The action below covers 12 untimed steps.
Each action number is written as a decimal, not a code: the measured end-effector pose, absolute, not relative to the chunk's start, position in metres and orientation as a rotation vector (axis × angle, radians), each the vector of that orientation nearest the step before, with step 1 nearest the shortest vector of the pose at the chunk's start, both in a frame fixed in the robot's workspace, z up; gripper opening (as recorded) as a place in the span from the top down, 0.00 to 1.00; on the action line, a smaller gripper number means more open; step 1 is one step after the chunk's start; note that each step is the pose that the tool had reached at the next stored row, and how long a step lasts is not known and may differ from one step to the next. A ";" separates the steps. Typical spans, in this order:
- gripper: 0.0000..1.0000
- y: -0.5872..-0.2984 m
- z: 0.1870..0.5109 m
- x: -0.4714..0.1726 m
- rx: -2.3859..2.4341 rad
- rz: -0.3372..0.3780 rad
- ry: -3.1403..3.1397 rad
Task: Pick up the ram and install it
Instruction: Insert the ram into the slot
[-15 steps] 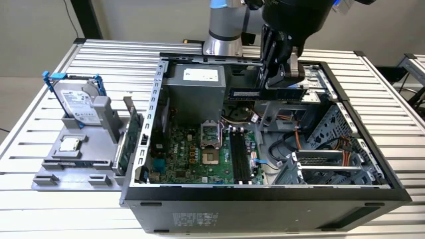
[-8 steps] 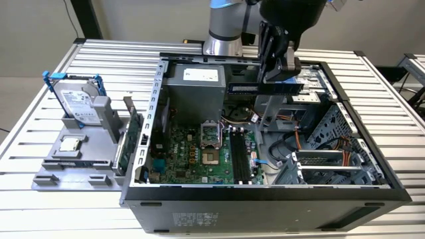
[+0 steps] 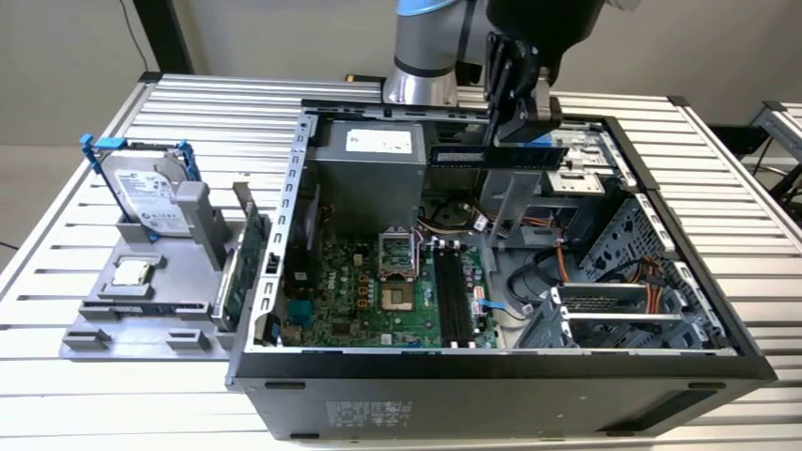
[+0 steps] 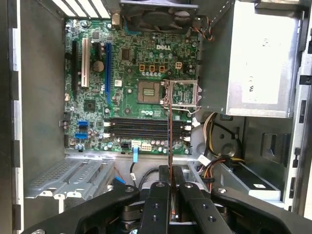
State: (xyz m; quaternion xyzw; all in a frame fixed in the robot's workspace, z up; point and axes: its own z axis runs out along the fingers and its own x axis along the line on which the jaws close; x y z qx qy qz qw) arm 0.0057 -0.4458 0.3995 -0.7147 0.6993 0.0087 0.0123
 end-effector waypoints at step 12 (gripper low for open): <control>1.00 -0.446 0.399 0.006 -2.118 0.039 2.256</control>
